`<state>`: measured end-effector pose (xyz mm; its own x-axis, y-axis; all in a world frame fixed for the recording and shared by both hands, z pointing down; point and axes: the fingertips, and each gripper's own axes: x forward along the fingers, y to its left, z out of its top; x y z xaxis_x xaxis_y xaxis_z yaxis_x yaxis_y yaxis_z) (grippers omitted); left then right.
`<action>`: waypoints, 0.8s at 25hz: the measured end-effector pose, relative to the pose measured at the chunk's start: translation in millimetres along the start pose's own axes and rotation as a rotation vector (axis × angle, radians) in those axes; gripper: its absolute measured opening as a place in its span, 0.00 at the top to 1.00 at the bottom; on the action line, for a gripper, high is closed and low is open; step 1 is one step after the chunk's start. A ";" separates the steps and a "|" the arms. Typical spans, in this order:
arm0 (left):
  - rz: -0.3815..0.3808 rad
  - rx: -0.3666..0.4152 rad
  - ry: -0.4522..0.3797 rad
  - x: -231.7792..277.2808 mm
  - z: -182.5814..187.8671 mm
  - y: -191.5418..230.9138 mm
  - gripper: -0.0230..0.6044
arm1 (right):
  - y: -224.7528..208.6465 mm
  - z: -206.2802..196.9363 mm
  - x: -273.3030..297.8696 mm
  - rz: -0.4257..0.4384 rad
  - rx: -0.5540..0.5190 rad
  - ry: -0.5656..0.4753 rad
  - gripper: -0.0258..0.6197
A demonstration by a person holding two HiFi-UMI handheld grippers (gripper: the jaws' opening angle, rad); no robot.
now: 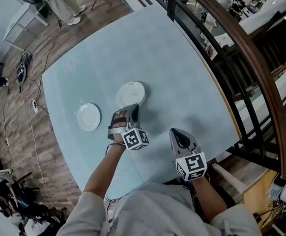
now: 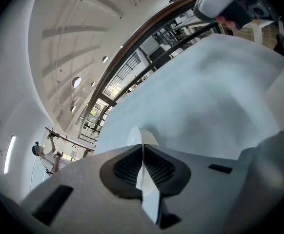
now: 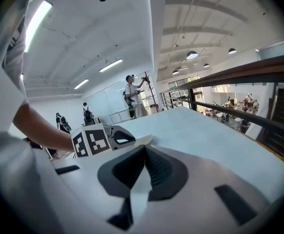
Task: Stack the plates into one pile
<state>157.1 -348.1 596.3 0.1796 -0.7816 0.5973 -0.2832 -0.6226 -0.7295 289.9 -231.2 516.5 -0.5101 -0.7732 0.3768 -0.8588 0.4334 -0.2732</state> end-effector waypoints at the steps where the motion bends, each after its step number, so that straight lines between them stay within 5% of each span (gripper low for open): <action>1: -0.010 0.005 0.007 3.0 -0.9 -4.2 0.92 | -0.1 -1.2 0.4 0.007 -0.002 0.002 0.92; 4: -0.061 -0.017 0.029 12.9 -7.6 -16.1 0.92 | 0.2 -1.6 0.6 0.019 -0.005 0.003 0.92; 11: -0.257 -0.286 0.028 26.8 -15.6 -35.9 0.90 | -2.7 -1.1 -1.7 0.018 -0.008 0.006 0.92; 14: -0.312 -0.340 0.003 23.2 -11.2 -40.6 0.78 | -2.3 -0.4 -5.2 0.007 -0.010 0.009 0.92; 20: -0.253 -0.510 -0.095 -3.8 -19.4 -14.2 0.76 | 2.8 13.0 -4.2 -0.013 -0.047 -0.009 0.92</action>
<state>142.2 -335.5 610.8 0.3780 -0.6255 0.6826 -0.6347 -0.7118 -0.3008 290.3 -232.8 502.6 -0.4989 -0.7828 0.3719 -0.8666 0.4445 -0.2269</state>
